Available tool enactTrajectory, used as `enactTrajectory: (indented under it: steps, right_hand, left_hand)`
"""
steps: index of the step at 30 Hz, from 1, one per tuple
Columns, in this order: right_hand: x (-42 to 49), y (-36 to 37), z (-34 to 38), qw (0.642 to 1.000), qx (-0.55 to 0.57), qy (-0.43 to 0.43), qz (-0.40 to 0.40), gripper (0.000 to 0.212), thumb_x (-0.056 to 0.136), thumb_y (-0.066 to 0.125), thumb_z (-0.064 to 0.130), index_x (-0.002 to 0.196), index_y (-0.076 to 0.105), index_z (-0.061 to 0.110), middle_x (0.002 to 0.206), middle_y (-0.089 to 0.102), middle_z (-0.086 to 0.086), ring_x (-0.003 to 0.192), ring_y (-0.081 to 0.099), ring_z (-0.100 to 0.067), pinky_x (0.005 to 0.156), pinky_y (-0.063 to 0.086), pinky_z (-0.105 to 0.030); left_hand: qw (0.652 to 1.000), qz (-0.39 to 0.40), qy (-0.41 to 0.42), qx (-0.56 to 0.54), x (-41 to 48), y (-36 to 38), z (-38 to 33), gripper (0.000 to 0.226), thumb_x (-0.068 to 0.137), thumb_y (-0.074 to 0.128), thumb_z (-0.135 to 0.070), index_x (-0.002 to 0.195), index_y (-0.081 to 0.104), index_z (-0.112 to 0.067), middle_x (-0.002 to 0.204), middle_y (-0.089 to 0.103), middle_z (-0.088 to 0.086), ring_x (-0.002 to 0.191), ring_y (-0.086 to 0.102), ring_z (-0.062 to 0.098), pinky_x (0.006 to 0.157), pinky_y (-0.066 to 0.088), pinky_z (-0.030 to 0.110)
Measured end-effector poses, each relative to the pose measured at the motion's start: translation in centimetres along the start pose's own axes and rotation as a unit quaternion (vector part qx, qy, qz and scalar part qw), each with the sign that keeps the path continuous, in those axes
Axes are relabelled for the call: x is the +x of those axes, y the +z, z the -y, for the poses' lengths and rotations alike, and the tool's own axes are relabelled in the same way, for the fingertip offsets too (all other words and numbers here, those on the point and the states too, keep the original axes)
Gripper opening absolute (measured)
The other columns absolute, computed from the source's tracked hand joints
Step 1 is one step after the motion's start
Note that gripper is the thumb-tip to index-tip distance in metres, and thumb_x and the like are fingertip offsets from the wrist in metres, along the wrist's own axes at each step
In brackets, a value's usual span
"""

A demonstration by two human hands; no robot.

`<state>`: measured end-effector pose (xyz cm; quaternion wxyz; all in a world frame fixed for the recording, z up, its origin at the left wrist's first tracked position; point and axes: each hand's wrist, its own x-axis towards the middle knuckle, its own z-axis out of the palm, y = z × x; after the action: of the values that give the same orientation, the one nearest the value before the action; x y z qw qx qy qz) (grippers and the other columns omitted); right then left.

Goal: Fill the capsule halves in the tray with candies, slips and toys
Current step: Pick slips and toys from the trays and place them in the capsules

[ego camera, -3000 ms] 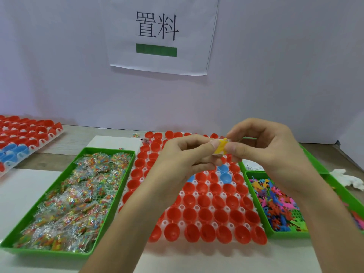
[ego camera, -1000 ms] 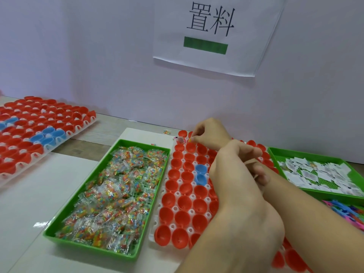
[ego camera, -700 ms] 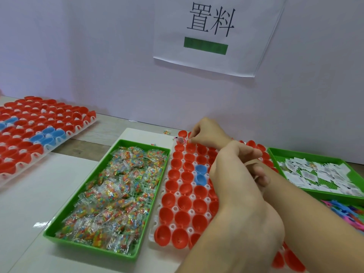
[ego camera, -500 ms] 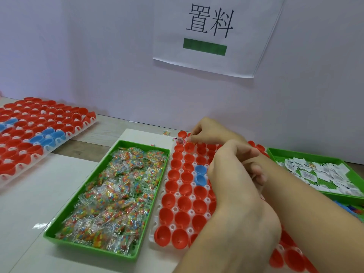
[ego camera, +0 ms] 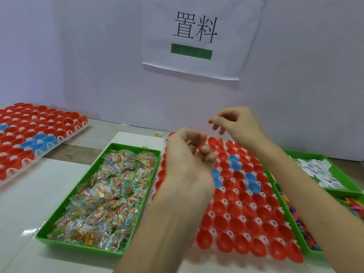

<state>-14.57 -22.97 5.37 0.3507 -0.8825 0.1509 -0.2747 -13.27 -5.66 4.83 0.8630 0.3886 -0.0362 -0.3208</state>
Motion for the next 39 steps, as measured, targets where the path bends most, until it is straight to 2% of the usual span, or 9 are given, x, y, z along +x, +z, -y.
enactTrajectory:
  steps: [4, 7, 15, 19, 24, 27, 31, 34, 39]
  right_hand:
    - [-7.5, -4.5, -2.6, 0.988, 0.075, -0.027, -0.135, 0.017, 0.096, 0.064, 0.016, 0.087, 0.077, 0.022, 0.067, 0.067, 0.000, 0.060, 0.061, -0.010, 0.063, 0.052, -0.019]
    - [-12.5, -6.6, -5.6, 0.974, 0.043, 0.017, -0.223, 0.021, 0.097, 0.063, 0.012, 0.086, 0.075, 0.025, 0.067, 0.067, 0.002, 0.058, 0.058, -0.006, 0.059, 0.048, -0.012]
    - [-16.5, -9.0, -10.0, 0.955, -0.106, 0.108, -0.254, 0.006, 0.092, 0.069, 0.017, 0.093, 0.074, 0.019, 0.077, 0.070, 0.009, 0.067, 0.063, -0.009, 0.060, 0.048, -0.013]
    - [-16.9, -8.6, -11.9, 0.952, -0.183, 0.148, -0.194, 0.007, 0.091, 0.071, 0.016, 0.095, 0.076, 0.014, 0.089, 0.070, 0.005, 0.082, 0.062, -0.011, 0.077, 0.047, -0.027]
    - [-17.1, -8.7, -13.6, 0.948, -0.209, 0.184, -0.156, 0.014, 0.090, 0.070, 0.012, 0.097, 0.073, 0.023, 0.099, 0.066, 0.001, 0.084, 0.054, 0.000, 0.072, 0.037, -0.017]
    - [-16.8, -8.4, -13.9, 0.943, -0.252, 0.175, -0.127, 0.021, 0.091, 0.069, 0.019, 0.112, 0.071, 0.022, 0.112, 0.060, 0.001, 0.111, 0.056, -0.023, 0.091, 0.043, -0.037]
    - [-16.7, -7.6, -13.9, 0.931, -0.315, 0.184, -0.015, 0.046, 0.100, 0.052, 0.044, 0.145, 0.048, 0.033, 0.153, 0.043, 0.006, 0.142, 0.035, -0.022, 0.112, 0.030, -0.052]
    - [-16.6, -7.2, -14.5, 0.917, -0.344, 0.196, 0.053, 0.051, 0.102, 0.031, 0.055, 0.151, 0.035, 0.040, 0.159, 0.032, 0.013, 0.147, 0.024, -0.015, 0.117, 0.019, -0.046]
    - [-15.9, -7.7, -14.6, 0.926, -0.323, 0.196, 0.021, 0.049, 0.103, 0.021, 0.059, 0.137, 0.053, 0.046, 0.146, 0.049, 0.015, 0.136, 0.038, -0.014, 0.107, 0.021, -0.040]
  left_hand:
    - [0.975, 0.057, 0.117, 0.178, 1.1, -1.8, -3.7, 0.012, 0.096, 0.057, -0.010, 0.096, 0.067, -0.018, 0.072, 0.068, -0.003, 0.057, 0.055, 0.010, 0.056, 0.048, 0.019]
    - [0.837, 0.053, 0.234, 0.491, 3.0, -4.6, -4.9, 0.020, 0.094, 0.062, -0.015, 0.089, 0.073, -0.030, 0.080, 0.075, -0.009, 0.066, 0.065, 0.004, 0.060, 0.049, 0.017]
    - [0.697, -0.050, 0.092, 0.709, 6.5, -10.3, -2.8, 0.027, 0.097, 0.061, -0.020, 0.124, 0.067, -0.022, 0.129, 0.066, 0.000, 0.113, 0.060, 0.021, 0.100, 0.046, 0.042]
    - [0.704, -0.100, 0.113, 0.694, 7.2, -11.7, -2.4, 0.035, 0.092, 0.068, -0.010, 0.126, 0.066, -0.018, 0.125, 0.066, 0.004, 0.102, 0.058, 0.019, 0.096, 0.049, 0.046]
    - [0.692, -0.147, 0.133, 0.695, 7.3, -11.9, -2.5, 0.027, 0.085, 0.078, -0.016, 0.111, 0.071, -0.018, 0.085, 0.061, -0.005, 0.083, 0.062, 0.019, 0.078, 0.052, 0.039]
    - [0.693, -0.159, 0.138, 0.690, 7.0, -11.8, -2.5, 0.023, 0.084, 0.079, -0.021, 0.106, 0.071, -0.022, 0.080, 0.061, -0.009, 0.082, 0.064, 0.021, 0.077, 0.053, 0.038]
    - [0.717, -0.168, 0.167, 0.656, 6.5, -11.2, -3.2, 0.022, 0.084, 0.080, -0.017, 0.104, 0.072, -0.021, 0.081, 0.069, -0.003, 0.076, 0.066, 0.021, 0.077, 0.057, 0.041]
    - [0.739, -0.151, 0.193, 0.628, 6.0, -10.1, -3.7, 0.029, 0.083, 0.076, -0.003, 0.106, 0.072, -0.020, 0.085, 0.070, -0.003, 0.069, 0.064, 0.019, 0.066, 0.054, 0.036]
    - [0.780, -0.042, 0.260, 0.568, 4.2, -6.4, -3.6, 0.030, 0.087, 0.068, 0.002, 0.100, 0.072, -0.025, 0.089, 0.071, -0.005, 0.079, 0.069, 0.014, 0.061, 0.048, 0.025]
